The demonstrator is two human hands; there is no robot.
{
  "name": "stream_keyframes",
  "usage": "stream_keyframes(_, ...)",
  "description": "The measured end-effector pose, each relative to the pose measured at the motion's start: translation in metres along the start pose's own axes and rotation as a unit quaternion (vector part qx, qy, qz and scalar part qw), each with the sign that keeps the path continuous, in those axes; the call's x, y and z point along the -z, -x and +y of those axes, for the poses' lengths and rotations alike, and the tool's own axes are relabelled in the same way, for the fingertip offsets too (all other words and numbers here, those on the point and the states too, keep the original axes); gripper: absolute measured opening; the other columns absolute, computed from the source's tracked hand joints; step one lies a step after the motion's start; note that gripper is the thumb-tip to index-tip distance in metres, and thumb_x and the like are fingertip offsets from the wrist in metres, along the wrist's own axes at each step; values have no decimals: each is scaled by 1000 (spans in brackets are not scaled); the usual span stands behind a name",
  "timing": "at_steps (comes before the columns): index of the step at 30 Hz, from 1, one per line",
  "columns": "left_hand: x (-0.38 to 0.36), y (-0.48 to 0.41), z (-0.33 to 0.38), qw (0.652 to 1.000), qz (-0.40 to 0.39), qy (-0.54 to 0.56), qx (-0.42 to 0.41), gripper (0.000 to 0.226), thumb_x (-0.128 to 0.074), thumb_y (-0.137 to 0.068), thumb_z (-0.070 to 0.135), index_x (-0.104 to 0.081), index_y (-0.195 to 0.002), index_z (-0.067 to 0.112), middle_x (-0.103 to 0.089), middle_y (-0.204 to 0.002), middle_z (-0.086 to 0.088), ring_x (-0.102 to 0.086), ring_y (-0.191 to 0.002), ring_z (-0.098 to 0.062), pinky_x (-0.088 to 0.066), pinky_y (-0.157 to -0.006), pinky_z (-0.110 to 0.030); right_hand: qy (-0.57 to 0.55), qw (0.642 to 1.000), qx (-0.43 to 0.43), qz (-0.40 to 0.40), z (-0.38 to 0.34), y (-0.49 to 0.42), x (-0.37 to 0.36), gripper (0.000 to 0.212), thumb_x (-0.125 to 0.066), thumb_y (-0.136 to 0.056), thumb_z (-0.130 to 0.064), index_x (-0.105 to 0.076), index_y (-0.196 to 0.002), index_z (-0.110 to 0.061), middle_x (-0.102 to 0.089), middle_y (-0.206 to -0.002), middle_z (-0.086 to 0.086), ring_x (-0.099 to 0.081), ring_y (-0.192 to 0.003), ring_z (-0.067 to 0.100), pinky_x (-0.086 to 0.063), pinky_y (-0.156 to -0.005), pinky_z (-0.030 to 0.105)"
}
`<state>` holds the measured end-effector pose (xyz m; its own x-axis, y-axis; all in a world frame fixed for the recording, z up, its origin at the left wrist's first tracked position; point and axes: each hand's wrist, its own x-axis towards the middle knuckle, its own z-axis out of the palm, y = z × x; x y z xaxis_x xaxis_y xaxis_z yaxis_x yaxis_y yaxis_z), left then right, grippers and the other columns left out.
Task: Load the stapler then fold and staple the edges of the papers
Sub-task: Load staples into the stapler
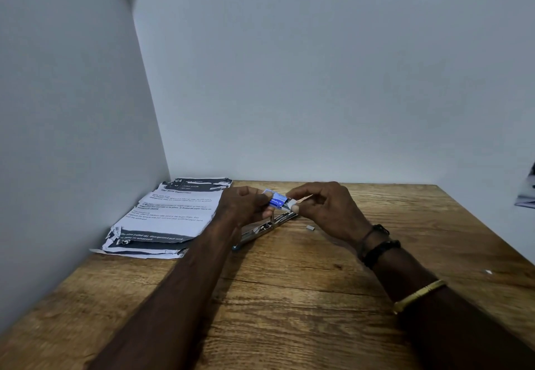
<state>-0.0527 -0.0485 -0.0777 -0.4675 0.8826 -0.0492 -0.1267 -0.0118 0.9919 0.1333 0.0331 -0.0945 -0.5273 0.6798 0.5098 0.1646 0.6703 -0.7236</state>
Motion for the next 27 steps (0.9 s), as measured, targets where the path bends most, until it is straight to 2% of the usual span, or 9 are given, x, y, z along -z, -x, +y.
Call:
stream_keyframes(3,1,0,0,1000,0,7,-10,12,-74,-87,-1,-64,-93,-1,-72,-85,-26,-70,-62,-24,-64,-62,-29,-15,1000,-8,3,1,-1,1,17,-82,-81,-14,-77,-94,-24,-78,-82,2,-76,-70,23,-59,-69,33)
stream_keyframes(7,1,0,0,1000,-2,5,-13,15,-75,-86,2,-67,-99,0,-73,-86,-24,-71,-63,-23,-64,-61,-29,18,1000,10,1,0,-1,-1,8,-83,-81,-16,-80,-85,-23,-78,-80,-7,-73,-74,7,-53,-70,21)
stream_keyframes(11,2,2,0,1000,-19,2,-16,15,-76,-86,4,-72,-101,0,-74,-88,-24,-71,-67,-23,-62,-59,-25,34,999,15,5,-3,0,-1,11,-85,-77,-16,-79,-84,-21,-76,-88,-7,-70,-77,4,-59,-72,32)
stream_keyframes(13,0,3,0,999,-34,-6,-14,18,-77,-85,6,-75,-102,0,-75,-88,-24,-71,-66,-22,-63,-60,-24,21,1000,9,13,-6,1,-1,19,-87,-74,-14,-74,-86,-22,-74,-94,-7,-72,-75,7,-61,-66,37)
stream_keyframes(16,-3,6,-1,998,-61,-25,-7,21,-78,-85,9,-77,-104,1,-76,-91,-24,-70,-64,-20,-63,-63,-24,9,1000,6,10,-7,2,-1,31,-89,-72,-14,-66,-90,-26,-70,-100,-9,-73,-73,11,-59,-64,35)
stream_keyframes(21,-3,5,-1,998,-56,-16,-10,18,-77,-85,9,-77,-102,1,-76,-86,-21,-71,-64,-19,-64,-67,-25,15,1000,5,11,-5,1,-3,19,-86,-76,-15,-72,-86,-24,-73,-94,-7,-71,-74,18,-61,-64,37)
stream_keyframes(24,-4,5,0,999,-42,-4,1,17,-76,-86,8,-75,-101,-1,-75,-79,-18,-71,-61,-18,-64,-67,-27,24,999,23,12,-5,0,-5,14,-84,-78,-16,-76,-86,-24,-74,-89,-10,-70,-74,13,-56,-66,25)
stream_keyframes(27,-3,6,1,1000,-28,8,10,14,-73,-88,4,-70,-97,-6,-73,-77,-19,-72,-59,-18,-63,-59,-25,39,998,38,16,-6,0,-5,13,-85,-79,-18,-79,-89,-24,-75,-87,-12,-69,-76,6,-51,-67,17)
